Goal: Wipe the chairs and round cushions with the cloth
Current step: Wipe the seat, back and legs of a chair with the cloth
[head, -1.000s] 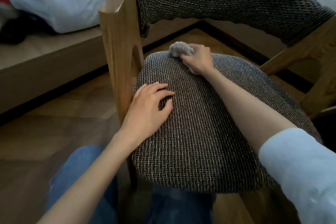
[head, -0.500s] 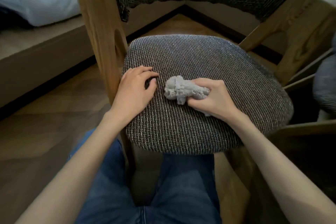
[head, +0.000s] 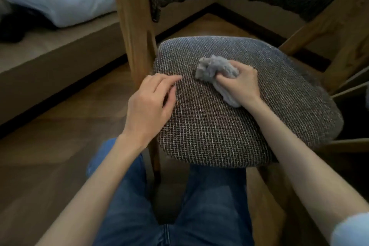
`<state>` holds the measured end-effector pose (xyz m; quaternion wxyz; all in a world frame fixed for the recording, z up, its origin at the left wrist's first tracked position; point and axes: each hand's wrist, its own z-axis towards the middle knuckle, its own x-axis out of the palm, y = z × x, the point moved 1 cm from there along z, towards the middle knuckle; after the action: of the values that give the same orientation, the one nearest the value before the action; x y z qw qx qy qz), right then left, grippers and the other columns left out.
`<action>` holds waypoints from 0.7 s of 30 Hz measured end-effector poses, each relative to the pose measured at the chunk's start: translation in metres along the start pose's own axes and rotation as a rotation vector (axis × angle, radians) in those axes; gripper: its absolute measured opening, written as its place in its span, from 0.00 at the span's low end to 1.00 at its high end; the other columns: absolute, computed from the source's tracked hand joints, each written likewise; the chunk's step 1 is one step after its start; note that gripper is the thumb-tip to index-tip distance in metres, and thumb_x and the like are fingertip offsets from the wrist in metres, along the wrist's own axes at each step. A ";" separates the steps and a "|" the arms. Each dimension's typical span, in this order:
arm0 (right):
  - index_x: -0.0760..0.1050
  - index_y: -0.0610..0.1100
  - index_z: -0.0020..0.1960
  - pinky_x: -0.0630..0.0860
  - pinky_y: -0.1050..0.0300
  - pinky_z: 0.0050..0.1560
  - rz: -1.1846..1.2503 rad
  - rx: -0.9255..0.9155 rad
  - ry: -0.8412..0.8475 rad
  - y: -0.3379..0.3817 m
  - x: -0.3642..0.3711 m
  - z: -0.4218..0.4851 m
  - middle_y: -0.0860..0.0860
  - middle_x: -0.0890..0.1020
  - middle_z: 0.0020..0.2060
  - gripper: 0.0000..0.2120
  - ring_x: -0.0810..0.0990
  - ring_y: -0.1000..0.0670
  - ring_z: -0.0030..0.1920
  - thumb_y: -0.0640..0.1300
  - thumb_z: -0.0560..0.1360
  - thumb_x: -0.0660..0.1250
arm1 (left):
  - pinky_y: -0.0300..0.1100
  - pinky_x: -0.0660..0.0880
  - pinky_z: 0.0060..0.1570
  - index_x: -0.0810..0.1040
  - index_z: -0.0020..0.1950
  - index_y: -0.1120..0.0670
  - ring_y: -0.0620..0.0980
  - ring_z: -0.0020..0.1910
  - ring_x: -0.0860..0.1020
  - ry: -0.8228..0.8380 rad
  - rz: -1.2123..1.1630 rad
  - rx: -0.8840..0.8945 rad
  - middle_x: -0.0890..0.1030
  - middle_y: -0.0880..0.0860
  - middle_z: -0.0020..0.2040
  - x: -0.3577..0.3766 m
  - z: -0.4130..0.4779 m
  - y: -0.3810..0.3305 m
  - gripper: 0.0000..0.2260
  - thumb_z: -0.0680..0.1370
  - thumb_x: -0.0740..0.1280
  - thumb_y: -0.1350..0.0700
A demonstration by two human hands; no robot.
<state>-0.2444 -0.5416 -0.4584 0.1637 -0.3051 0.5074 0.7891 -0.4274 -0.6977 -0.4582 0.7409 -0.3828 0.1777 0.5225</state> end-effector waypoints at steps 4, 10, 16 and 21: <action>0.81 0.49 0.48 0.77 0.53 0.45 -0.071 0.041 -0.076 0.000 0.042 0.064 0.54 0.83 0.39 0.09 0.80 0.53 0.40 0.50 0.71 0.69 | 0.35 0.67 0.39 0.68 0.57 0.55 0.48 0.44 0.70 -0.210 0.017 -0.206 0.73 0.56 0.47 -0.013 -0.013 0.015 0.12 0.78 0.67 0.53; 0.79 0.53 0.57 0.75 0.55 0.50 -0.149 0.102 -0.092 0.002 0.083 0.129 0.54 0.83 0.50 0.15 0.80 0.51 0.51 0.55 0.73 0.67 | 0.42 0.72 0.57 0.57 0.70 0.54 0.48 0.61 0.69 -0.165 -0.207 -0.439 0.64 0.54 0.62 -0.009 -0.011 0.038 0.28 0.77 0.66 0.44; 0.81 0.50 0.49 0.71 0.60 0.41 -0.179 0.032 0.074 0.019 0.085 0.129 0.54 0.81 0.39 0.13 0.77 0.53 0.40 0.57 0.73 0.66 | 0.19 0.66 0.47 0.55 0.74 0.55 0.32 0.53 0.75 0.116 -0.504 -0.550 0.76 0.46 0.58 0.001 -0.001 0.037 0.28 0.78 0.52 0.41; 0.75 0.53 0.38 0.68 0.70 0.24 -0.057 -0.176 0.263 0.035 0.061 0.054 0.57 0.77 0.28 0.07 0.71 0.61 0.24 0.47 0.73 0.70 | 0.24 0.67 0.52 0.59 0.73 0.59 0.32 0.48 0.76 -0.001 -0.570 -0.554 0.78 0.41 0.46 0.012 -0.003 0.043 0.24 0.82 0.54 0.46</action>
<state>-0.3275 -0.5112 -0.4572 0.0912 -0.4333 0.4446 0.7787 -0.4617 -0.6855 -0.4850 0.7250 -0.6019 -0.0836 0.3242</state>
